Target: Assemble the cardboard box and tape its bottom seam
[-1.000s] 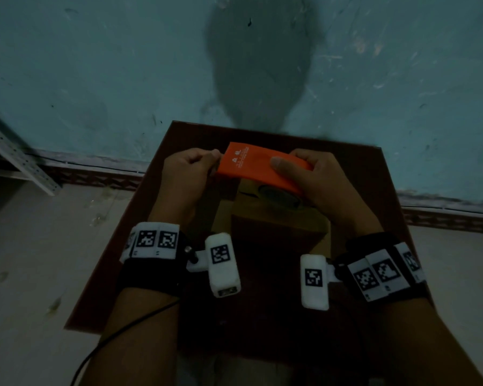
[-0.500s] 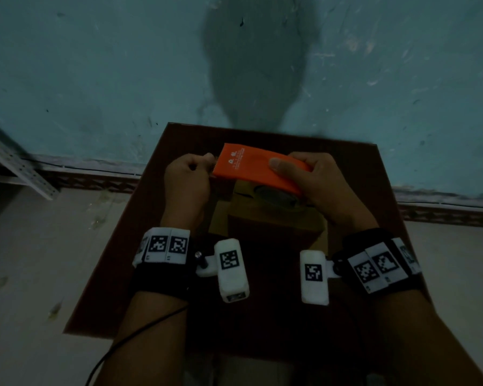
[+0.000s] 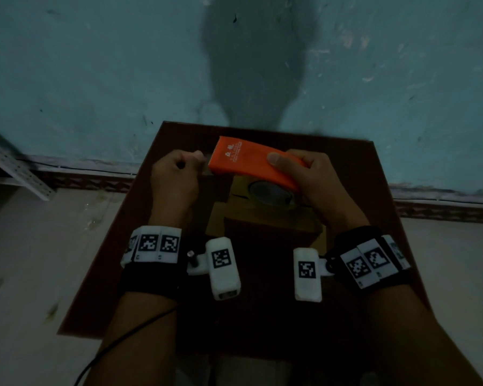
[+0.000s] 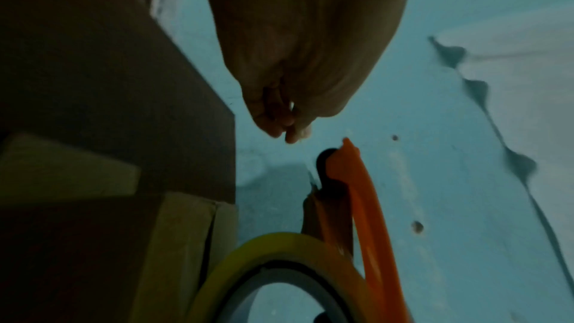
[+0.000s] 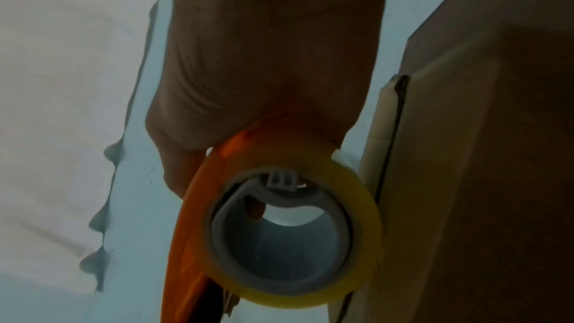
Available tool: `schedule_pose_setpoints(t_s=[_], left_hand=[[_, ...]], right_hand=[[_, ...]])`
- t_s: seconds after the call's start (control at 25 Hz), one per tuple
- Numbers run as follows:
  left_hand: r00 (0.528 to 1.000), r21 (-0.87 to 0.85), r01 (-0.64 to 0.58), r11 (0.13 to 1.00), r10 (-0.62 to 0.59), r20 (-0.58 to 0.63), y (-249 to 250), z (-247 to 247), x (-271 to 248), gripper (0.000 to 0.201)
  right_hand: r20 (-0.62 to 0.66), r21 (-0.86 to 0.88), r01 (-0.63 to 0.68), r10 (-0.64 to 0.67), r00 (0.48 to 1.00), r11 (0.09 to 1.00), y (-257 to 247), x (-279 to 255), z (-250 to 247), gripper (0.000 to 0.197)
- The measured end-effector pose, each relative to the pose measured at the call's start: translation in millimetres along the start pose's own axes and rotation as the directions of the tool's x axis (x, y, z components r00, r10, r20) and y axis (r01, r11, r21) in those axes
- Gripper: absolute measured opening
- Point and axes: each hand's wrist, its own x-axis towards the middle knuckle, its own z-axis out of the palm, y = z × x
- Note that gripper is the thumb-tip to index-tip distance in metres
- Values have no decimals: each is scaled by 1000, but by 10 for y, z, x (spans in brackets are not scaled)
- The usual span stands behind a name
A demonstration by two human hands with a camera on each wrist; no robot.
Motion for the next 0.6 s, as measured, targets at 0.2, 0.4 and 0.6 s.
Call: schedule_pose_setpoints(t_s=[0.2, 0.4, 0.6], left_hand=[[911, -175, 368, 913, -317, 264, -227, 158, -70, 15], [894, -155, 420, 894, -378, 239, -438, 289, -191, 13], [875, -166, 453, 876, -401, 271, -496, 338, -266, 20]], right_hand=[[-16, 49, -23, 24, 1000, 999, 56, 31, -7, 22], [-71, 146, 28, -18, 997, 989, 103, 34, 117, 24], [-163, 233, 82, -44, 986, 969, 197, 10, 213, 24]])
